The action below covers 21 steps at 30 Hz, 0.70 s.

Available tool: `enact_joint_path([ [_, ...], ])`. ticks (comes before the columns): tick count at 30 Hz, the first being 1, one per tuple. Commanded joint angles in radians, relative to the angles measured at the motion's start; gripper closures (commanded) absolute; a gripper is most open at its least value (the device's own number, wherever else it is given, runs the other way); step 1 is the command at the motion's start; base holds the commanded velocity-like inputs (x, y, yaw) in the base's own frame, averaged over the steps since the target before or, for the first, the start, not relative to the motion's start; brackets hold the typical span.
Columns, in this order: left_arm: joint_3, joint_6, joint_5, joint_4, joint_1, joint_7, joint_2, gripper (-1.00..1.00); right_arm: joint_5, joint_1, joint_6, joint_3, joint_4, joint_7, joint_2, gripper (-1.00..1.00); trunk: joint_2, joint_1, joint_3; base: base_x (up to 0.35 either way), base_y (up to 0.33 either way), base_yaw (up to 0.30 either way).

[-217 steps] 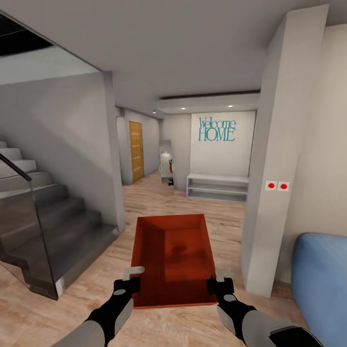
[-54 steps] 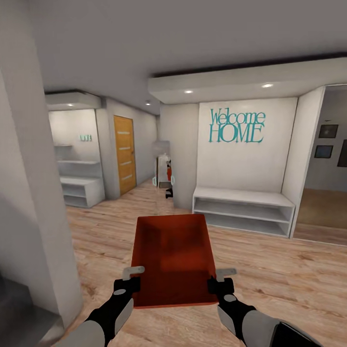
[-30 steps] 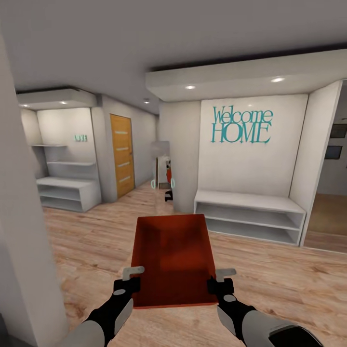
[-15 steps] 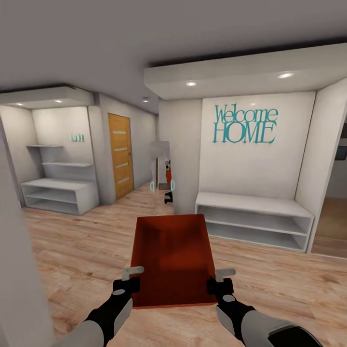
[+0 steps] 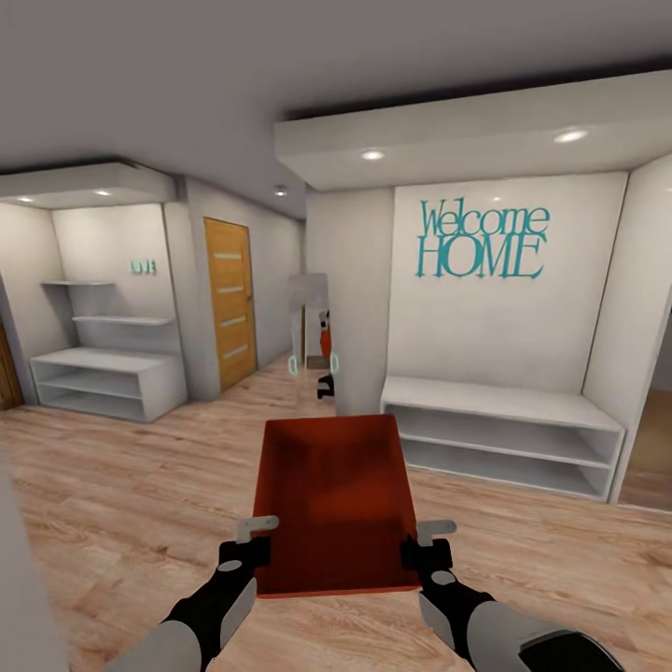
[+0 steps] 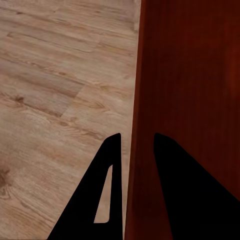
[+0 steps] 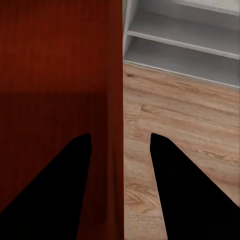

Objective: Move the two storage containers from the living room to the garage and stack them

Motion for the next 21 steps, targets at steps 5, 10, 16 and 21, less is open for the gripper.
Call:
enact_joint_path([
  [5,0.011,-0.001,0.008,0.001,0.000,0.018,0.056,1.00,0.020,-0.001,-0.100,-0.042,-0.002,0.016,0.001,1.00,-0.001,0.001,-0.002,0.321,0.000,0.000],
  [10,0.011,-0.001,0.008,0.001,0.000,0.018,0.056,1.00,0.018,-0.001,-0.100,-0.042,-0.002,0.016,0.003,1.00,-0.001,0.001,-0.002,0.321,0.000,0.000],
  [16,0.011,-0.001,0.008,0.001,0.000,0.018,0.056,1.00,0.017,-0.001,-0.100,-0.042,-0.001,0.015,0.006,1.00,-0.001,0.001,-0.002,0.321,0.000,0.000],
  [21,0.011,-0.001,0.008,0.001,0.000,0.018,0.056,1.00,0.017,-0.001,-0.100,-0.042,-0.001,0.015,0.005,1.00,-0.001,0.001,-0.002,0.321,0.000,0.000],
])
